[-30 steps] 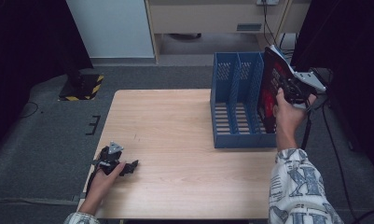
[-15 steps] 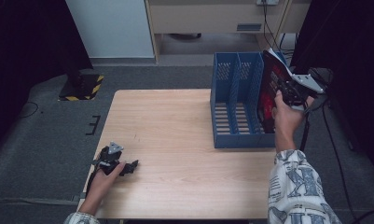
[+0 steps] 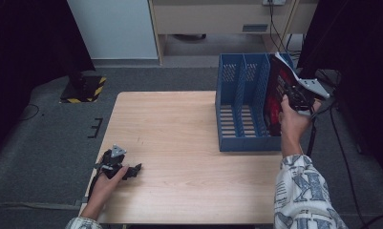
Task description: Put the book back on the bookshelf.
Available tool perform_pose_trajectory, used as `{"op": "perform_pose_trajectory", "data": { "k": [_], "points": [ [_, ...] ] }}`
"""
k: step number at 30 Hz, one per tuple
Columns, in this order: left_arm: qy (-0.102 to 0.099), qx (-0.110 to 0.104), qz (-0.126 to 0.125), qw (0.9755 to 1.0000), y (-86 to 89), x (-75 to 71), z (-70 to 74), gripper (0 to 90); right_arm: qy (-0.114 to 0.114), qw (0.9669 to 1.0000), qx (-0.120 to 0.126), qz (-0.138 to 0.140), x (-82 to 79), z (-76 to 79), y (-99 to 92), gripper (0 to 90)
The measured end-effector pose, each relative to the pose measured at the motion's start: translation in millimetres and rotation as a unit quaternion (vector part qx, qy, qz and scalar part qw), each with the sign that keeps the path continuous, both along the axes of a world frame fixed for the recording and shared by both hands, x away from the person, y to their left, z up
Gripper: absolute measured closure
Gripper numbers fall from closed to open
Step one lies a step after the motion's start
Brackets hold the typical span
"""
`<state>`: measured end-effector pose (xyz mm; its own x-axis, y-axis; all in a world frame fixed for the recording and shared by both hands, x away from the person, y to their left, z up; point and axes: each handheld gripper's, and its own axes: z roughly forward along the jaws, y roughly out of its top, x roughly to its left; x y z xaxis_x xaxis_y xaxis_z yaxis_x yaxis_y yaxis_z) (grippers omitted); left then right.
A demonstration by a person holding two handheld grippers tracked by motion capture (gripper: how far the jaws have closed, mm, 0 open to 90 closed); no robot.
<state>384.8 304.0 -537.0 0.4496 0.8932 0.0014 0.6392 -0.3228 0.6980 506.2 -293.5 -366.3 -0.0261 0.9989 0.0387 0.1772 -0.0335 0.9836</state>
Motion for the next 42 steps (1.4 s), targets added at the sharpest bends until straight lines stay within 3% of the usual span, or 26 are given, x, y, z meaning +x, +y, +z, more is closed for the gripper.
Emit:
{"op": "perform_pose_trajectory", "data": {
  "k": [25,42],
  "points": [
    [0.000,0.000,0.001,1.0000,-0.3,0.2,0.0,0.0,-0.004,0.9998,-0.019,-0.011,3.7,-0.9,-2.3,87.0],
    [0.000,0.000,0.001,1.0000,-0.3,0.2,0.0,0.0,-0.003,0.9996,-0.027,0.011,0.4,-12.3,10.3,86.5]
  ]
}}
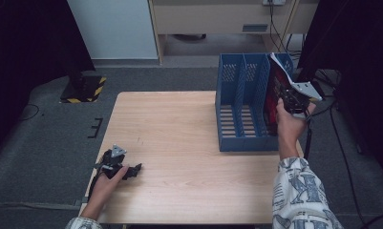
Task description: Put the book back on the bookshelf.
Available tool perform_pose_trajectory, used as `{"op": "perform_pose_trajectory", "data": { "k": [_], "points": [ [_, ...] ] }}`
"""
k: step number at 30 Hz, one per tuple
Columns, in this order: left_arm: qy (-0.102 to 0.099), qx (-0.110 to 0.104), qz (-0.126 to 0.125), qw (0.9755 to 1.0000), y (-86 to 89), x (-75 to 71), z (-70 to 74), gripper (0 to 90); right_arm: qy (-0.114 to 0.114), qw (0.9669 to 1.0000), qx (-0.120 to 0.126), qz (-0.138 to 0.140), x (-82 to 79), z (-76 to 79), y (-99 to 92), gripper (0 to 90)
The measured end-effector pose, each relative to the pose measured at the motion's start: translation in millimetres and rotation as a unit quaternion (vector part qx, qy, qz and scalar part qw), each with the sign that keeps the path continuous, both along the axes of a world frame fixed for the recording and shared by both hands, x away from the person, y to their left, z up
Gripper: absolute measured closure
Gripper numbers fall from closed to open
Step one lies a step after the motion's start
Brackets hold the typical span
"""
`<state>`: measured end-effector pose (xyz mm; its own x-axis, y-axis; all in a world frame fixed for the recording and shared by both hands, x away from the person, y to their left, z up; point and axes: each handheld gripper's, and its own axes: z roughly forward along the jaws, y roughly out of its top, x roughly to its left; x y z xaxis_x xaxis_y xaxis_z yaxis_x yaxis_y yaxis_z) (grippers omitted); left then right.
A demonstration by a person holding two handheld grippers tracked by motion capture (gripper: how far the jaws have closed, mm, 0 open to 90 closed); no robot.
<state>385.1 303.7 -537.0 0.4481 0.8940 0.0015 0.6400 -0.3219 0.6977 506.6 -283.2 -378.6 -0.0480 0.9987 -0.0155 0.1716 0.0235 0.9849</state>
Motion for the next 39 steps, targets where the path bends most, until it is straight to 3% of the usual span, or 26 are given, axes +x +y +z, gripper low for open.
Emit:
{"op": "perform_pose_trajectory", "data": {
  "k": [9,26,36,39],
  "points": [
    [0.000,0.000,0.000,1.0000,0.0,0.0,0.0,0.0,0.006,0.9999,-0.011,0.009,-0.7,0.2,4.0,85.3],
    [0.000,0.000,0.000,1.0000,0.0,0.0,0.0,0.0,0.009,0.9994,-0.007,0.033,-1.7,0.6,9.5,80.9],
    [0.000,0.000,0.000,1.0000,0.0,0.0,0.0,0.0,0.007,0.9990,0.001,0.045,-3.3,2.1,8.1,73.4],
    [0.000,0.000,0.000,1.0000,-0.1,0.0,0.0,0.0,0.011,0.9987,0.003,0.050,-4.2,2.3,10.9,64.5]
  ]
}}
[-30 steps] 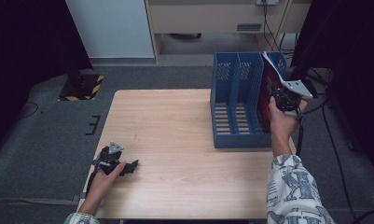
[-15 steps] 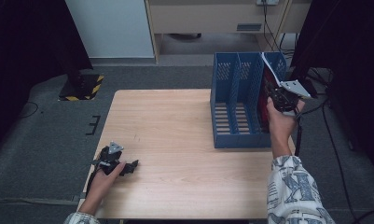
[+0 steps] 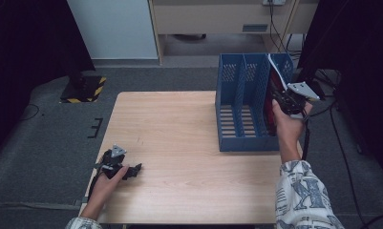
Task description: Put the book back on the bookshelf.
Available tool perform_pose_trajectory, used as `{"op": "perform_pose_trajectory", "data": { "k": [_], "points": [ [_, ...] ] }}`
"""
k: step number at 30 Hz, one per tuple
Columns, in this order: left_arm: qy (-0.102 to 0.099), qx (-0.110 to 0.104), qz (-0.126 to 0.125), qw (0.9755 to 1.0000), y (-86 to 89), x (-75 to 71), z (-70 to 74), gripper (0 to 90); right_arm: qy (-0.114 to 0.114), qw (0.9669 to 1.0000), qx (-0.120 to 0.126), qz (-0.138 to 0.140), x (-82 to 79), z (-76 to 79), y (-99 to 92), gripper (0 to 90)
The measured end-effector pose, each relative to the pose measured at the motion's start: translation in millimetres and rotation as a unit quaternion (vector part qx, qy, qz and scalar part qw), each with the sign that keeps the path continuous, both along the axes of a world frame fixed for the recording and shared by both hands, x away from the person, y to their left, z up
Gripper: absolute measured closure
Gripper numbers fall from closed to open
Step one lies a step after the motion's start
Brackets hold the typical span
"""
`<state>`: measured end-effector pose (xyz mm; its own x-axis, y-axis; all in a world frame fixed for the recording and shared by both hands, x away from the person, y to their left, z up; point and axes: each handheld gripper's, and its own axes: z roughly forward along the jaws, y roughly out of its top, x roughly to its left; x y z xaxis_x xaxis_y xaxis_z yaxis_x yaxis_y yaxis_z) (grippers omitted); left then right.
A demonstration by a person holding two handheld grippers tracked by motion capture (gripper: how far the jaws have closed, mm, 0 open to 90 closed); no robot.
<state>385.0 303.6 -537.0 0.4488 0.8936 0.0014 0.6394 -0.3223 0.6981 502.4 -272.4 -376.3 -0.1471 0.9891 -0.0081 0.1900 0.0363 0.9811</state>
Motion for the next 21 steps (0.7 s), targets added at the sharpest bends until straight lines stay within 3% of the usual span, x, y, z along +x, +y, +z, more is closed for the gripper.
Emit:
{"op": "perform_pose_trajectory", "data": {
  "k": [8,21],
  "points": [
    [0.000,0.000,0.000,1.0000,0.0,0.0,0.0,0.0,0.001,1.0000,-0.001,-0.007,-1.8,0.6,0.1,51.2],
    [0.000,0.000,0.000,1.0000,0.0,0.0,0.0,0.0,0.000,1.0000,-0.006,-0.001,-8.3,-0.7,3.0,38.2]
  ]
}}
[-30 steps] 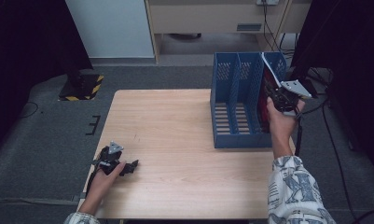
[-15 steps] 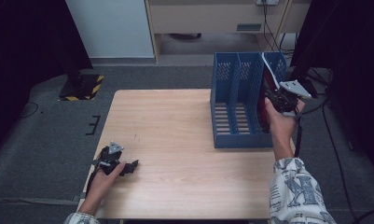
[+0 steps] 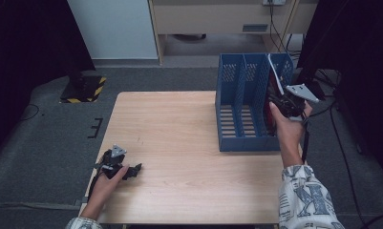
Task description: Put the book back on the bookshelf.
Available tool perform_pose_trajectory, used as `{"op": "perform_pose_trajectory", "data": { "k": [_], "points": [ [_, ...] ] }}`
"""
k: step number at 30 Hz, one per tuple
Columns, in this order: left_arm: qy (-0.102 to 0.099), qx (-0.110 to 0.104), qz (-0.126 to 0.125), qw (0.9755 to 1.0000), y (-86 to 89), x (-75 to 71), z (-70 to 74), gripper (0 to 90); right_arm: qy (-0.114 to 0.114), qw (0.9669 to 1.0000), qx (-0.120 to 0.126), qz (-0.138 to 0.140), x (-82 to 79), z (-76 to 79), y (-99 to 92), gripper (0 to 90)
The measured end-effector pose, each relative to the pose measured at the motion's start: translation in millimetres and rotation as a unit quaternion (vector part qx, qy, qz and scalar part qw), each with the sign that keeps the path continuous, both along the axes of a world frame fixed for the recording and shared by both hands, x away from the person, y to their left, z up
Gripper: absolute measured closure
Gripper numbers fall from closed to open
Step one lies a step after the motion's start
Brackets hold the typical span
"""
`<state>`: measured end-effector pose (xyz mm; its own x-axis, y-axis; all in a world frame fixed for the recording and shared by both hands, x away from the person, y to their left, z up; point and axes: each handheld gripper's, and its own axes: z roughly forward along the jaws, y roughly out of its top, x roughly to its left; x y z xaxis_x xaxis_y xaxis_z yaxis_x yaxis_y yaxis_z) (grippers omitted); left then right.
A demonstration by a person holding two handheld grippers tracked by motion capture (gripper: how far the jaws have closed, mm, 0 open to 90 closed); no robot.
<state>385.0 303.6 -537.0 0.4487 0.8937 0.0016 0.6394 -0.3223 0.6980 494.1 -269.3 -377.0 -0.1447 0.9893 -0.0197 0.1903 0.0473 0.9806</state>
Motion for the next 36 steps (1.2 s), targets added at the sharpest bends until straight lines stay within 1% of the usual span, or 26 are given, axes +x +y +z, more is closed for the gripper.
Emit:
{"op": "perform_pose_trajectory", "data": {
  "k": [2,3,4,5,7,9,10,12,14,15,16,17,20,23,25,30,34,36],
  "points": [
    [0.000,0.000,0.000,1.0000,0.0,0.0,0.0,0.0,-0.002,1.0000,-0.002,-0.002,-0.8,-0.1,0.5,33.2],
    [0.000,0.000,0.000,1.0000,0.0,0.0,0.0,0.0,-0.003,1.0000,0.002,0.002,-1.2,-0.9,0.9,28.0],
    [0.000,0.000,0.000,1.0000,0.0,0.0,0.0,0.0,-0.003,1.0000,0.002,0.002,-1.2,-0.9,0.9,28.0],
    [0.000,0.000,0.000,1.0000,0.0,0.0,0.0,0.0,0.003,1.0000,0.006,0.006,-1.8,-1.5,1.2,24.9],
    [0.000,0.000,0.000,1.0000,0.0,0.0,0.0,0.0,0.010,0.9999,0.004,0.009,-2.4,-1.7,1.8,21.1],
    [0.000,0.000,0.000,1.0000,0.0,0.0,0.0,0.0,0.014,0.9999,0.003,0.008,-2.5,-1.9,2.3,20.0],
    [0.000,0.000,0.000,1.0000,0.0,0.0,0.0,0.0,0.020,0.9998,-0.004,0.003,-3.6,-1.7,3.1,17.7],
    [0.000,0.000,0.000,1.0000,0.0,0.0,0.0,0.0,0.020,0.9998,-0.003,0.003,-4.4,-1.8,3.0,17.0],
    [0.000,0.000,0.000,1.0000,0.0,0.0,0.0,0.0,0.012,0.9999,0.004,0.001,-6.7,-3.1,2.6,15.7],
    [0.000,0.000,0.000,1.0000,0.0,0.0,0.0,0.0,0.016,0.9998,0.005,0.002,-8.9,-4.3,2.3,13.7],
    [0.000,0.000,0.000,1.0000,0.0,0.0,0.0,0.0,0.016,0.9998,0.005,0.002,-8.9,-4.3,2.3,13.7],
    [0.000,0.000,0.000,1.0000,0.0,0.0,0.0,0.0,0.023,0.9997,0.002,0.008,-10.8,-5.8,2.3,11.7],
    [0.000,0.000,0.000,1.0000,0.0,0.0,0.0,0.0,0.028,0.9995,0.005,0.012,-13.0,-6.8,2.6,10.5],
    [0.000,0.000,0.000,1.0000,0.0,0.0,0.0,0.0,0.031,0.9992,0.013,0.023,-16.8,-7.0,3.1,8.2],
    [0.000,0.000,0.000,1.0000,0.0,0.0,0.0,0.0,0.028,0.9988,0.024,0.032,-21.3,-6.8,3.6,6.8],
    [0.000,0.000,0.000,1.0000,0.0,0.0,0.0,0.0,0.034,0.9984,0.021,0.039,-26.8,-8.1,4.8,5.9],
    [0.000,0.000,0.000,1.0000,0.0,0.0,0.0,0.0,0.035,0.9983,0.024,0.041,-32.6,-9.9,4.8,5.7],
    [0.000,0.000,0.000,1.0000,0.0,0.0,0.0,0.0,0.038,0.9981,0.021,0.044,-35.1,-11.0,4.3,5.5]
  ]
}}
